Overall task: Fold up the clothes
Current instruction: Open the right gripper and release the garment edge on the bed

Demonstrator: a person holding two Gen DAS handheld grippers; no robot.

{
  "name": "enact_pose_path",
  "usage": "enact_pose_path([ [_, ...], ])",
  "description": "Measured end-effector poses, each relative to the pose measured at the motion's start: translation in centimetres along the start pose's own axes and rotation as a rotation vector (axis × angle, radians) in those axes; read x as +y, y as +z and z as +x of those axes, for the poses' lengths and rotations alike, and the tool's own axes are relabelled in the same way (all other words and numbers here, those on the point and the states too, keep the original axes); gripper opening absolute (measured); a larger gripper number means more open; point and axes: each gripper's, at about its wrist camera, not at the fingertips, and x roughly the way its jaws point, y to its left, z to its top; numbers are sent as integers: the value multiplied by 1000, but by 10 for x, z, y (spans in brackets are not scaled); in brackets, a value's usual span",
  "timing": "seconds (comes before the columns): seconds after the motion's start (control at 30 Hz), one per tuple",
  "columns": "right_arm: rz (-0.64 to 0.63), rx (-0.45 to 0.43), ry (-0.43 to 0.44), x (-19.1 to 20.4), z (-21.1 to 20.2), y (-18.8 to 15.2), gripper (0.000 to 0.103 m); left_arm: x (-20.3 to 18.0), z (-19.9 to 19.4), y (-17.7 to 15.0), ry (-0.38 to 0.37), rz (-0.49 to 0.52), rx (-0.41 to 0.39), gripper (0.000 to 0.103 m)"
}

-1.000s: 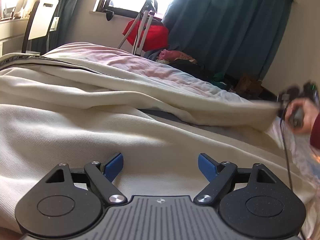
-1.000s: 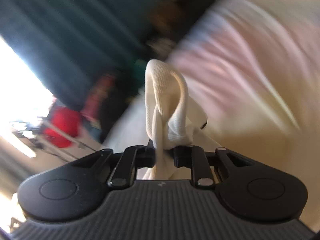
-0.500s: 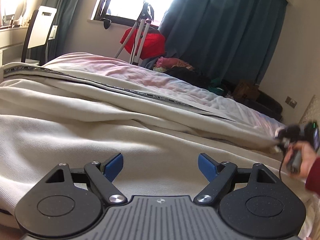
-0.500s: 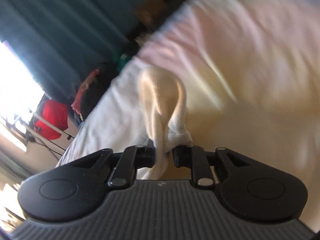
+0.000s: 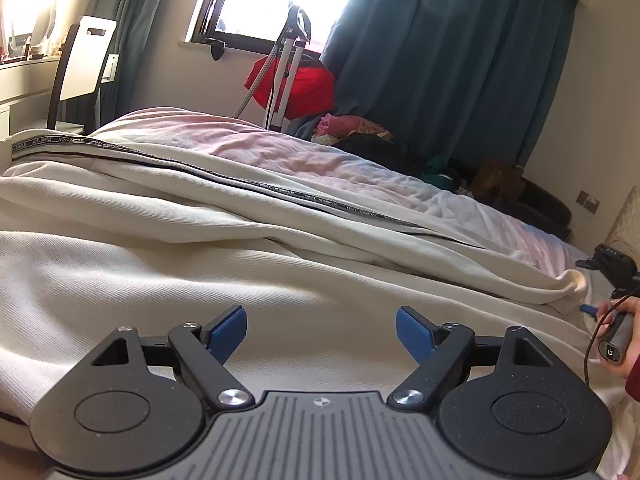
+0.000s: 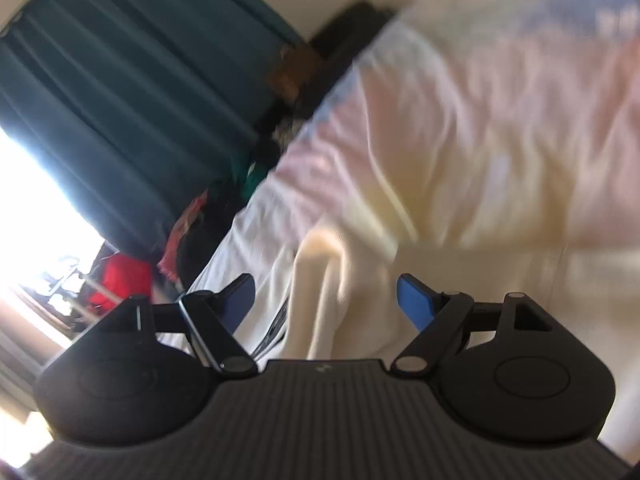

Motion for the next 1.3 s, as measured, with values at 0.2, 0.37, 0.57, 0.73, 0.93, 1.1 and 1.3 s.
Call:
enact_pose_path([
  [0.2, -95, 79, -120, -8, 12, 4, 32, 0, 1, 0, 5, 3, 4, 84],
  [0.37, -160, 112, -162, -14, 14, -1, 30, 1, 2, 2, 9, 0, 4, 84],
  [0.57, -297, 83, -235, 17, -17, -6, 32, -2, -8, 7, 17, 12, -24, 84],
  [0.73, -415, 105, -123, 47, -77, -18, 32, -10, -24, 10, 33, 43, -56, 84],
  [0.93, -527, 236, 92, 70, -162, -41, 54, -15, -54, 12, 54, 81, -89, 84],
  [1.1, -568, 208, 177, 81, -207, -52, 87, -7, -84, 12, 69, 33, -82, 96],
  [1.3, -566, 240, 194, 80, -227, -58, 87, 17, -126, 11, 241, -11, -74, 103],
])
